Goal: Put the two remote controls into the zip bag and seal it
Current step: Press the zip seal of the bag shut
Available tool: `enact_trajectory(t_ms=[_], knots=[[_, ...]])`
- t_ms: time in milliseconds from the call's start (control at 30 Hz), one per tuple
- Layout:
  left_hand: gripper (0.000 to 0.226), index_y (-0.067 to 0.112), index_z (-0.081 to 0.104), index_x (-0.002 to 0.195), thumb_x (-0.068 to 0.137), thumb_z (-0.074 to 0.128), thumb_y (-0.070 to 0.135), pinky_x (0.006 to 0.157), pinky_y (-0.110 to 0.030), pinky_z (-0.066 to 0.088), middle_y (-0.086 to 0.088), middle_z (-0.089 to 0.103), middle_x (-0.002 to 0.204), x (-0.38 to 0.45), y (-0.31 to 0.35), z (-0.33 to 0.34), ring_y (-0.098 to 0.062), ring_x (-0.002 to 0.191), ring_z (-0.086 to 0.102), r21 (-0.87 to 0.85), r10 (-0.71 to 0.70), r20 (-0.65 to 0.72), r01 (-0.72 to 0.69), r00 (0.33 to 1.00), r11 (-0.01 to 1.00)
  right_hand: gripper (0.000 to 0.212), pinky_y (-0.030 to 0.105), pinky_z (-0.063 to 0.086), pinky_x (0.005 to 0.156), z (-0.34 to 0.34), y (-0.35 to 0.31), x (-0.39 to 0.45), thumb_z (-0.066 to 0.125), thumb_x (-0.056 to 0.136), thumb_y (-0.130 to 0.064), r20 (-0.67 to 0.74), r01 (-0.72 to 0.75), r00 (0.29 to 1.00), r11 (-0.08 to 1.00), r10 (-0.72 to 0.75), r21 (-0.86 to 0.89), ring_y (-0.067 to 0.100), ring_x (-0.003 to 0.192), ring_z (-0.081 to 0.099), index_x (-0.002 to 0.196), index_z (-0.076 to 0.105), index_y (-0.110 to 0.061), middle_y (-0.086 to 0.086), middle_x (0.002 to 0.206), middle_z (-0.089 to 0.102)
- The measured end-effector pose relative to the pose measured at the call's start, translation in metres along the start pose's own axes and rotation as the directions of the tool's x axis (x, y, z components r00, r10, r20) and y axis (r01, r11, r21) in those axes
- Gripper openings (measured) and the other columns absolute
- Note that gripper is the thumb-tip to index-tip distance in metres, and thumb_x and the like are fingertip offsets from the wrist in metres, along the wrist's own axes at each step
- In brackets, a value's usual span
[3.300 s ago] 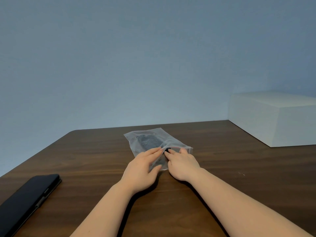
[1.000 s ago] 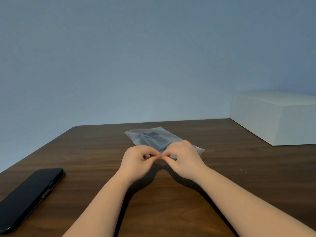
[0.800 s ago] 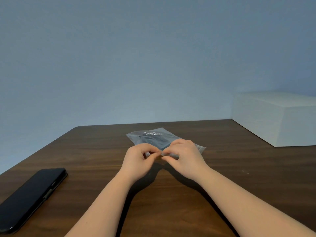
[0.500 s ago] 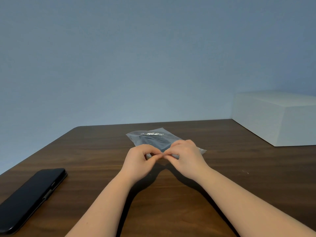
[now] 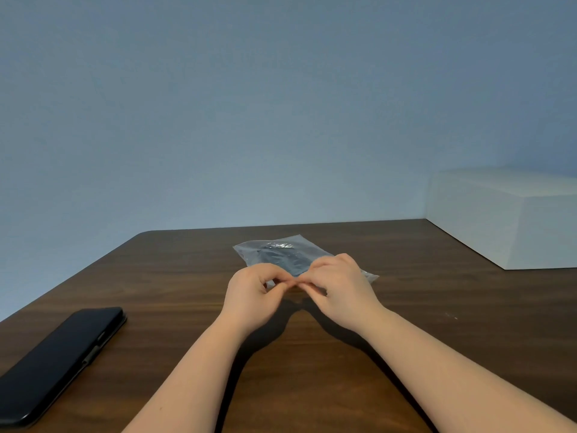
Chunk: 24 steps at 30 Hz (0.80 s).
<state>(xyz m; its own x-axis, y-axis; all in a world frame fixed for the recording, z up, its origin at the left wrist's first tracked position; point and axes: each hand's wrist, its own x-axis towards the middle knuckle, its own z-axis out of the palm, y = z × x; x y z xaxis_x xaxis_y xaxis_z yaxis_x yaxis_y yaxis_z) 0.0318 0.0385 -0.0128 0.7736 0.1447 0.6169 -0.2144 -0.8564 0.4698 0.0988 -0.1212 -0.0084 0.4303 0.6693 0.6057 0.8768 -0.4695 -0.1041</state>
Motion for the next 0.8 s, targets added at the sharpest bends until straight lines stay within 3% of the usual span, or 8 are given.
enact_trajectory(t_ms=[100, 267, 467, 633, 800], knots=[[0.009, 0.026, 0.072, 0.073, 0.080, 0.069, 0.020, 0.062, -0.017, 0.042, 0.015, 0.068, 0.073, 0.001, 0.000, -0.004, 0.003, 0.067, 0.056, -0.091, -0.063, -0.041, 0.059, 0.997, 0.994, 0.021, 0.035, 0.037, 0.090, -0.003, 0.003, -0.001, 0.056, 0.091, -0.033, -0.034, -0.035, 0.999, 0.999, 0.034, -0.015, 0.015, 0.104, 0.055, 0.098, 0.072, -0.021, -0.004, 0.097, 0.072], [0.009, 0.026, 0.071, 0.074, 0.080, 0.068, 0.020, 0.062, -0.021, 0.045, 0.016, 0.067, 0.074, 0.001, 0.001, -0.006, -0.002, 0.068, 0.058, -0.089, -0.054, -0.014, 0.052, 0.998, 0.995, 0.012, 0.038, 0.042, 0.080, -0.002, 0.005, -0.002, 0.065, 0.087, -0.025, -0.069, -0.031, 0.997, 0.999, 0.029, -0.021, 0.020, 0.089, 0.062, 0.088, 0.076, -0.021, -0.003, 0.080, 0.075], [0.007, 0.024, 0.070, 0.079, 0.081, 0.067, 0.019, 0.065, -0.015, 0.042, 0.019, 0.062, 0.074, 0.002, 0.001, -0.008, -0.004, 0.072, 0.058, -0.031, 0.010, 0.015, -0.010, 1.000, 0.999, 0.024, 0.029, 0.032, 0.093, -0.006, 0.003, 0.000, 0.054, 0.093, -0.033, -0.003, -0.093, 0.996, 0.994, 0.093, 0.065, 0.014, 0.108, 0.051, 0.107, 0.071, -0.025, -0.003, 0.105, 0.071], [0.008, 0.022, 0.070, 0.084, 0.082, 0.065, 0.016, 0.072, -0.015, 0.045, 0.017, 0.062, 0.079, 0.000, 0.002, -0.009, -0.005, 0.079, 0.059, 0.006, 0.044, 0.046, -0.044, 0.998, 0.999, 0.022, 0.023, 0.028, 0.085, -0.005, 0.007, 0.001, 0.055, 0.092, -0.035, 0.023, -0.137, 0.991, 0.985, 0.135, 0.107, 0.003, 0.095, 0.035, 0.103, 0.072, -0.028, -0.005, 0.108, 0.065], [0.010, 0.021, 0.070, 0.079, 0.080, 0.067, 0.012, 0.069, -0.008, 0.037, 0.028, 0.055, 0.072, -0.003, 0.001, -0.012, 0.005, 0.073, 0.054, 0.034, 0.060, -0.005, -0.060, 0.998, 0.998, 0.019, 0.027, 0.030, 0.083, -0.007, 0.019, -0.001, 0.056, 0.092, -0.033, 0.048, -0.012, 0.999, 1.000, 0.013, -0.027, 0.014, 0.101, 0.053, 0.099, 0.073, -0.028, -0.006, 0.097, 0.070]])
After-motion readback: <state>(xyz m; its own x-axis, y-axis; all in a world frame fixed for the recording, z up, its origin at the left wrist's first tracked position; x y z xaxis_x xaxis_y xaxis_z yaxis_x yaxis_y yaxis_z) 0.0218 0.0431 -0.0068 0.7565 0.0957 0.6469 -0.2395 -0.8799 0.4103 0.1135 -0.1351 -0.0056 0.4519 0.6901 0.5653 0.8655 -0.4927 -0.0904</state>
